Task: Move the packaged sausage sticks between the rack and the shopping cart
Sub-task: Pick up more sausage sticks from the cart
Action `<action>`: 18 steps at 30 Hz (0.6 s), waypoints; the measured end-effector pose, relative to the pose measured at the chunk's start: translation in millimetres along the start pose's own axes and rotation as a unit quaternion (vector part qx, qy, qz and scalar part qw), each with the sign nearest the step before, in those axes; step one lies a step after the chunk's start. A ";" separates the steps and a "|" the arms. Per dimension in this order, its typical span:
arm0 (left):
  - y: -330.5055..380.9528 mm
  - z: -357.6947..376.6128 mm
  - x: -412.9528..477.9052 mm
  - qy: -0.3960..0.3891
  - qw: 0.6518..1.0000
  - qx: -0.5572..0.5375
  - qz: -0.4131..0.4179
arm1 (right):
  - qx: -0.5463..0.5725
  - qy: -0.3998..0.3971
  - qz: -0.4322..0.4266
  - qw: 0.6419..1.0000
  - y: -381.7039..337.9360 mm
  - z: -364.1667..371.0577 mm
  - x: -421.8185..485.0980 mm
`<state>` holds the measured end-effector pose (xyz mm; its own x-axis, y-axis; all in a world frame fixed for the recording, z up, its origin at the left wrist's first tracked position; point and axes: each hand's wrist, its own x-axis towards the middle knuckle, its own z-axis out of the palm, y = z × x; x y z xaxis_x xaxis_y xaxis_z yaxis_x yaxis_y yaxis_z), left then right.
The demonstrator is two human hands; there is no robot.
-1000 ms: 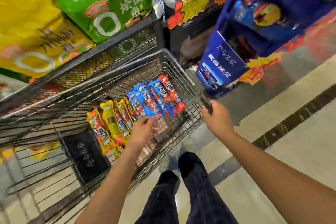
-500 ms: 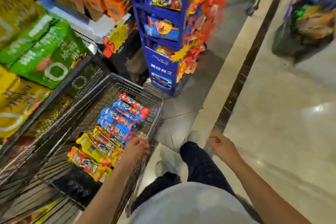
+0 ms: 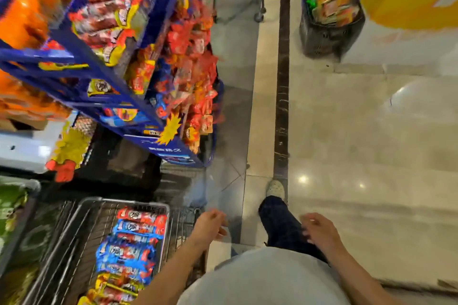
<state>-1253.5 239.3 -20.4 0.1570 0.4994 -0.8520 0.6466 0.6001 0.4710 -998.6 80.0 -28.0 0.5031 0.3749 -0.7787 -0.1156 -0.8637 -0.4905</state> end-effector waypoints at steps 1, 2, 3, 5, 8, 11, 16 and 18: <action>22.9 4.5 8.8 0.000 1.000 0.000 0.004 | 0.005 0.003 -0.002 1.000 -15.1 -11.3 15.1; 49.4 8.6 15.3 0.002 1.000 0.007 0.008 | 0.005 0.006 -0.008 1.000 -32.7 -24.7 30.3; 73.5 12.3 23.4 0.006 1.000 0.008 0.017 | 0.001 0.007 -0.017 1.000 -52.0 -38.4 44.1; 126.9 18.7 36.3 0.017 0.999 -0.007 0.045 | 0.003 0.006 -0.038 0.999 -98.9 -67.6 69.7; 204.5 20.5 50.5 0.049 0.993 -0.062 0.087 | 0.003 0.011 -0.083 0.997 -172.7 -105.9 101.7; 256.3 9.7 60.4 0.077 0.986 -0.086 0.122 | -0.001 -0.004 -0.120 0.993 -232.3 -126.2 125.7; 293.1 -21.3 93.0 0.124 0.972 -0.160 0.115 | -0.016 -0.048 -0.149 0.988 -323.2 -110.5 159.0; 301.7 -34.4 108.8 0.148 0.967 -0.180 0.102 | -0.040 -0.072 -0.154 0.985 -356.6 -91.7 172.4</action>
<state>-1067.0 496.3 36.8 -0.0015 0.7553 -0.6554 0.3137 0.6227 0.7169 -792.1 421.8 48.5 0.3764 0.6624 -0.6477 0.0952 -0.7231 -0.6841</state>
